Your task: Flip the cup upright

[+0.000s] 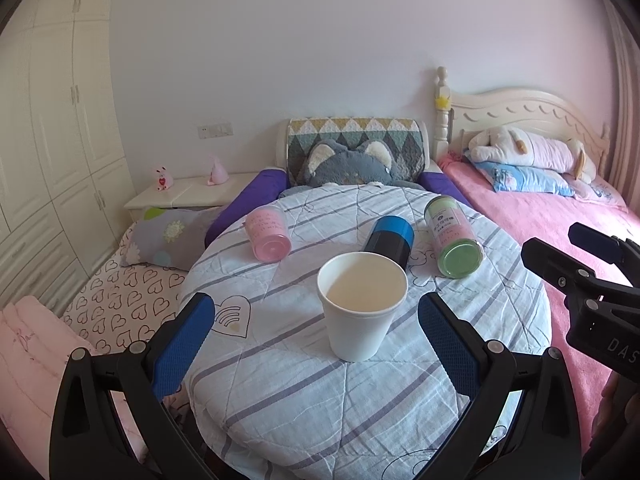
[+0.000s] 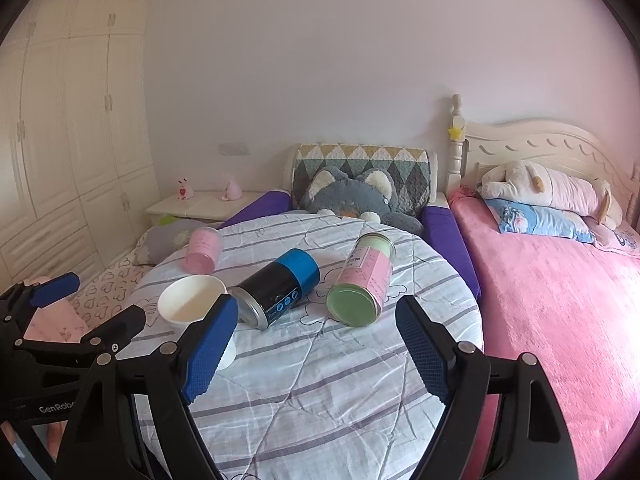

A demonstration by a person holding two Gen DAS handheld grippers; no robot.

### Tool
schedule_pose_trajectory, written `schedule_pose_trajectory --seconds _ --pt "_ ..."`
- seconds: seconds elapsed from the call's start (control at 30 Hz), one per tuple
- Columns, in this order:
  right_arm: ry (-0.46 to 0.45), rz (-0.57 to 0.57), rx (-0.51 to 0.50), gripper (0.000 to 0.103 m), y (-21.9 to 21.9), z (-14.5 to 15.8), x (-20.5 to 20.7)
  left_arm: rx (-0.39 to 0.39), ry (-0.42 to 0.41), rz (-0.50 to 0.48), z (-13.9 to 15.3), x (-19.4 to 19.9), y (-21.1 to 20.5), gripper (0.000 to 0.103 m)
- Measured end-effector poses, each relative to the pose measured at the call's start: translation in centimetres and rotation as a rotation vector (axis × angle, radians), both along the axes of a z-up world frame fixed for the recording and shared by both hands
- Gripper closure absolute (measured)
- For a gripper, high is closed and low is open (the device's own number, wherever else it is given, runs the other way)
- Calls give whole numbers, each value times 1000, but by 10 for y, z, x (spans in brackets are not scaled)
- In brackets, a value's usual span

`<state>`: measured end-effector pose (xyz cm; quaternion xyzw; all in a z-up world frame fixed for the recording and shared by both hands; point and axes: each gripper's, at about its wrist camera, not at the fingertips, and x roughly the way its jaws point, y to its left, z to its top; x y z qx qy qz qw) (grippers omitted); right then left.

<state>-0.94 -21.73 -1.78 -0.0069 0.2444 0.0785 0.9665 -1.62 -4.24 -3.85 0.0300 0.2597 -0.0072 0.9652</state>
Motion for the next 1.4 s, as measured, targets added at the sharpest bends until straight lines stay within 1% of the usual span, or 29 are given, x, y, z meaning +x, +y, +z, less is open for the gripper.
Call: schedule_pose_trajectory --seconds 0.4,0.63,1.4 --pt "-69 34 3 21 5 4 -7 7 -40 0 4 -5 1 0" --pt "-57 45 -3 21 7 0 -5 7 -29 6 4 -1 3 0" --pt "-44 46 -6 21 7 -2 -3 17 -37 6 4 3 4 0"
